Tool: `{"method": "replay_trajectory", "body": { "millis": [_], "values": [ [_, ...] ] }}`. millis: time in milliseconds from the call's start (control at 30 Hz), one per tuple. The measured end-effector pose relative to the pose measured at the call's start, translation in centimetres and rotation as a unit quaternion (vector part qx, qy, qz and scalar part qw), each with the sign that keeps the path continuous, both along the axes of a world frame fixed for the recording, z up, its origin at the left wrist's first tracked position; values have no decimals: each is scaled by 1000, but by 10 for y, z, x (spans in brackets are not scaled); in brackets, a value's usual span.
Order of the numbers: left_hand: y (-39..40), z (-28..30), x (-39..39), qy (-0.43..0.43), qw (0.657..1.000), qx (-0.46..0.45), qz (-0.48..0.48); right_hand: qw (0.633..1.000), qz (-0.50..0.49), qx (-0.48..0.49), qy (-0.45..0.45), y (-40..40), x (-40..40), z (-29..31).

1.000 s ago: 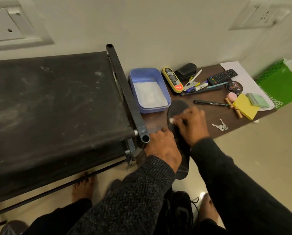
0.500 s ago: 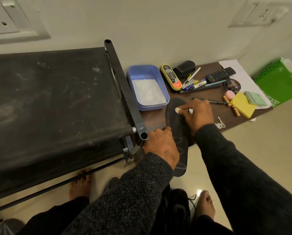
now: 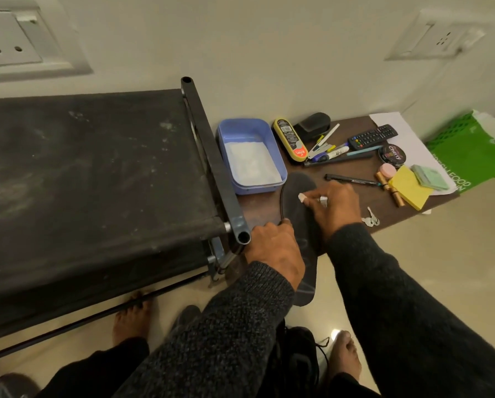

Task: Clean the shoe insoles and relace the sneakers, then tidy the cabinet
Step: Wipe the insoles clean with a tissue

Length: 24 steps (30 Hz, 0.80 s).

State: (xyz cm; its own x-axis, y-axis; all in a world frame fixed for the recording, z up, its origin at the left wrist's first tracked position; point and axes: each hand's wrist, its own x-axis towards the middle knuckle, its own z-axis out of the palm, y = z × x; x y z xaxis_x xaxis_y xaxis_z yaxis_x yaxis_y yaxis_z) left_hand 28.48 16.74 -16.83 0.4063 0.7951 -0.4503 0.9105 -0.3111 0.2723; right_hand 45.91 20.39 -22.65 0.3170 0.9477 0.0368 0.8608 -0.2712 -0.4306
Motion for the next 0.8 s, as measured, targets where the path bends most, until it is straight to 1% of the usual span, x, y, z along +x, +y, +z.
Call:
{"method": "replay_trajectory", "body": {
  "millis": [133,167,233,333,400,467,533,600,633,667,733,800],
  "values": [
    [1,1,2,0,1000,1,4,993,95,10,-69,-61,-9,0],
    [0,1,1,4,1000,5,-3,991,106,3,-78,-65,-5,-3],
    [-1,1,-2,14,1000,17,-16,995,78,-3,-60,-45,2,-6],
    [0,1,-3,24,999,14,-19,999,-29,11,-20,3,6,-4],
    [-1,1,-1,24,1000,8,-9,998,-54,14,-11,11,2,-4],
    [0,1,2,15,1000,4,-3,1000,-12,2,0,-11,-4,-4],
    [-1,1,2,9,1000,3,-2,997,74,8,-20,-50,-11,-4],
    [0,1,1,13,1000,1,-8,993,119,10,-22,-69,-14,-1],
    [1,1,0,16,1000,0,-11,993,112,11,-24,-61,-10,-2],
    [1,0,-1,18,1000,-1,-13,996,81,9,-23,-45,-6,-3],
    [2,1,-2,18,1000,0,-15,1000,-7,6,0,-1,4,-1],
    [1,3,0,19,1000,3,-15,998,-50,15,32,35,10,8]
  ]
}}
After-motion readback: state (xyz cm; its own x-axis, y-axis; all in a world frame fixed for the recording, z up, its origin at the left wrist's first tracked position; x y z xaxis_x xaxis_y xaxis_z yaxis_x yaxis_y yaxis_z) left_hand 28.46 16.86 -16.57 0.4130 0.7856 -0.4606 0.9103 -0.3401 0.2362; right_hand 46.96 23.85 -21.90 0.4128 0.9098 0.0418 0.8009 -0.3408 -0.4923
